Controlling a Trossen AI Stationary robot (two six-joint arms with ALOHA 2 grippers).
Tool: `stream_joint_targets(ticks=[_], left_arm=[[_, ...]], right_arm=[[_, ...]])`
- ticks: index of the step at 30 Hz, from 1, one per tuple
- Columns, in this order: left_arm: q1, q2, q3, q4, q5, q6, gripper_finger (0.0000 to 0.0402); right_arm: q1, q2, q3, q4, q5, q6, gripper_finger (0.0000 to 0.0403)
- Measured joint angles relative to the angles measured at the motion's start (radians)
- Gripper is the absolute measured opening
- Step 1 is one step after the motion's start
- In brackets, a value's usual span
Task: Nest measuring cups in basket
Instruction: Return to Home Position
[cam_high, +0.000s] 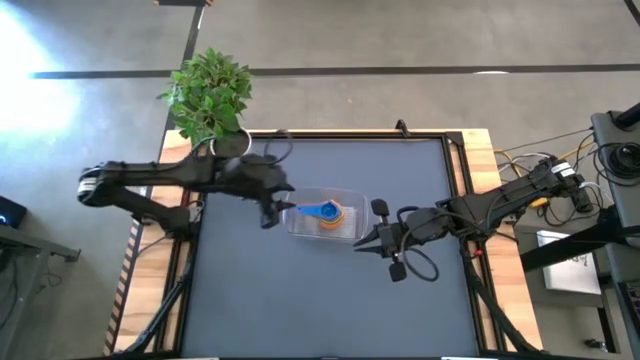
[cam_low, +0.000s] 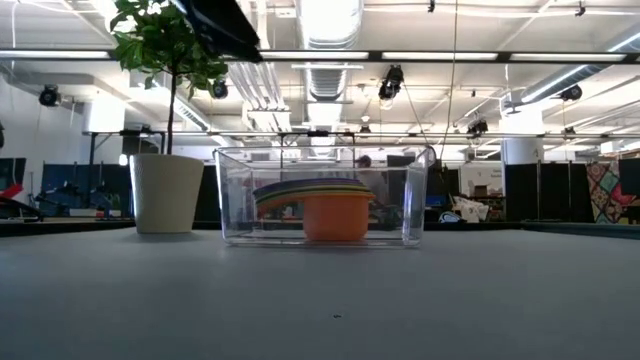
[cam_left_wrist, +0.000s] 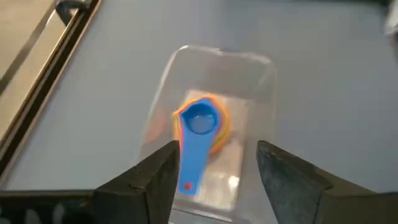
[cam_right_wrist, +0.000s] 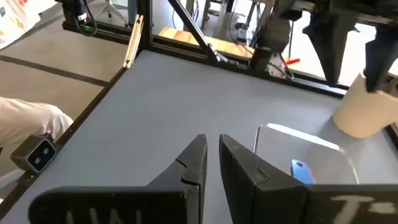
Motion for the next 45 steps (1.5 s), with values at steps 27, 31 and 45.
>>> stream_joint_targets(ticks=[27, 31, 45], left_arm=[[-0.181, -0.771, -0.656, 0.506, -0.008, -0.211, 0.0067], [-0.181, -0.836, -0.682, 0.527, -0.007, -0.185, 0.006], [-0.18, -1.168, -0.757, 0.519, 0.01, -0.126, 0.0053]], right_arm=[[-0.096, -0.363, -0.423, 0.352, 0.028, -0.026, 0.0034], [-0.112, -0.443, -0.499, 0.384, 0.028, -0.023, 0.0034], [-0.128, -0.681, -0.662, 0.448, 0.051, -0.038, 0.0034]])
